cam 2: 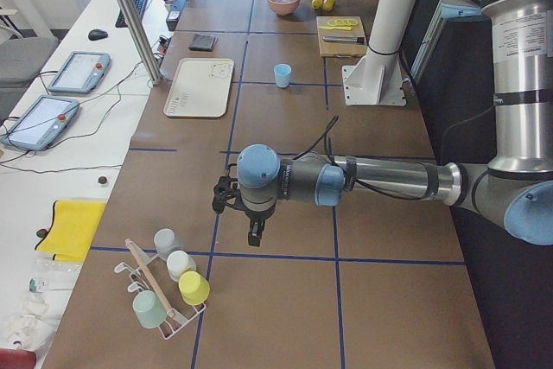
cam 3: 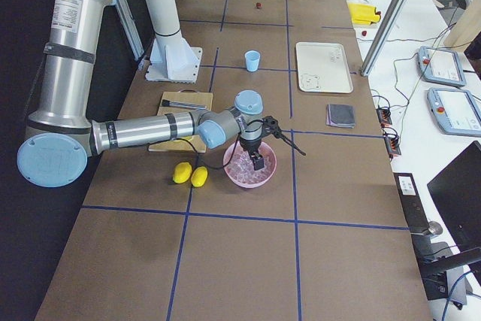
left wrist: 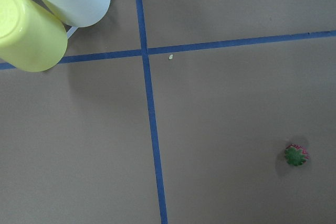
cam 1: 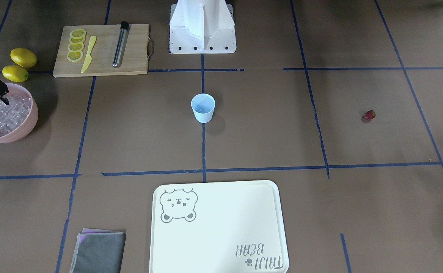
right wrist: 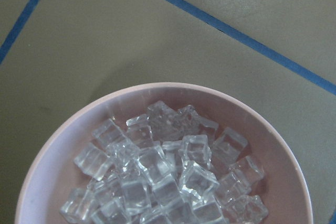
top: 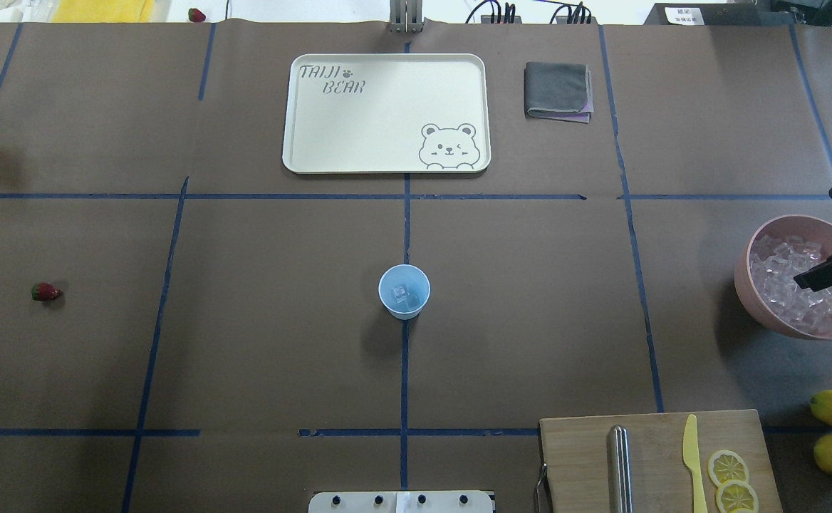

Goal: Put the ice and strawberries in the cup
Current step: 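Lower the right gripper into the ice and grasp a cube, then carry the ice cube with the right gripper over the cup and release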

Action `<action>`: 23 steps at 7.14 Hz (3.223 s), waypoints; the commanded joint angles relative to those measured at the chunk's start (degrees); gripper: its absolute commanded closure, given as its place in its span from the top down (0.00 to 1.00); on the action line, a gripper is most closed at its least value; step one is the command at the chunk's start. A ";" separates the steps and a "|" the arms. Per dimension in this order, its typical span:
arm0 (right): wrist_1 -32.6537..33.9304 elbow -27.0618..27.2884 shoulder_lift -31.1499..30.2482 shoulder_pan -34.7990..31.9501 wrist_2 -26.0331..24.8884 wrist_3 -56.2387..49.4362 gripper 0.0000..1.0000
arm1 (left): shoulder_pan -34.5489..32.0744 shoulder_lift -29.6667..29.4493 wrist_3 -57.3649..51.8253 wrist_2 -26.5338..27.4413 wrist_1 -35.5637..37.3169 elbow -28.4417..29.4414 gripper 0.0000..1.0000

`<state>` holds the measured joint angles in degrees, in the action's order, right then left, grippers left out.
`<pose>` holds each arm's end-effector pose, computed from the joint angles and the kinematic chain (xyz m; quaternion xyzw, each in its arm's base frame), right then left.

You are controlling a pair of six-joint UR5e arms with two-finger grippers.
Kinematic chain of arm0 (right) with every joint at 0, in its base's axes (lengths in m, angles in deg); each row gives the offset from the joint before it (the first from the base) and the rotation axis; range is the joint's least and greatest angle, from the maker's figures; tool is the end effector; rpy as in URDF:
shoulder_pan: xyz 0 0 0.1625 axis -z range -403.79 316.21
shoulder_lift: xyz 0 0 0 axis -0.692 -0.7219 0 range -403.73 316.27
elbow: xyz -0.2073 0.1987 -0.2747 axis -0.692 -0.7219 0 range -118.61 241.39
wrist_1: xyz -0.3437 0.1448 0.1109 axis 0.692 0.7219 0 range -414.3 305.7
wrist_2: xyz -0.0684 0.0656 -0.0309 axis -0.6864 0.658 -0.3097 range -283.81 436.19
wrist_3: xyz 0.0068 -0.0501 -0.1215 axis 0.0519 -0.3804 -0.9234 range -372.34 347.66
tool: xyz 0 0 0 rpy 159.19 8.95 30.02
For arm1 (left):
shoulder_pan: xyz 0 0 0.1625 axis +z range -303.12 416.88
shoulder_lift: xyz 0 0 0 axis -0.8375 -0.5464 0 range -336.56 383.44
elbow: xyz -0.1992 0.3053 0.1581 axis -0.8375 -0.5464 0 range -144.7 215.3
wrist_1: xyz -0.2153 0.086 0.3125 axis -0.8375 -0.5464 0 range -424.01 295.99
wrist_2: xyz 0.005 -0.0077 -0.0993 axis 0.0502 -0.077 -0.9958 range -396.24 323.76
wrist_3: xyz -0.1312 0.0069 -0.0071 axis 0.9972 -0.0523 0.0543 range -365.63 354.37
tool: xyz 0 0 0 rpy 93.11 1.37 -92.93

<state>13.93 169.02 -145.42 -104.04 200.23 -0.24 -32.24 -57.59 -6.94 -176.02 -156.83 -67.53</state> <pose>-0.1577 -0.3960 0.5640 0.1124 -0.3473 -0.2117 0.9066 -0.0266 -0.4122 0.6032 0.0544 0.4200 0.0418 0.9050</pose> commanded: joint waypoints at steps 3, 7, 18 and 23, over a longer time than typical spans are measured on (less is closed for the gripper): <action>-0.02 -0.05 -1.23 1.45 0.07 0.21 0.97 | 0.00 0.00 -0.09 -0.05 0.00 0.00 1.00; -0.02 -0.05 -2.02 2.85 0.07 0.21 0.88 | 0.00 0.00 -0.09 -0.31 0.00 0.09 1.00; 0.42 4.25 1.55 1.19 0.51 10.50 0.05 | 0.00 0.00 -0.09 -0.31 0.00 0.00 1.00; 1.03 3.82 23.07 16.94 -9.98 44.60 0.07 | 0.00 0.00 0.09 -0.40 0.00 0.00 1.00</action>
<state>14.76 173.06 -127.73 -93.79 195.72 35.66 -32.24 -57.59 -6.89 -176.42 -156.83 -67.53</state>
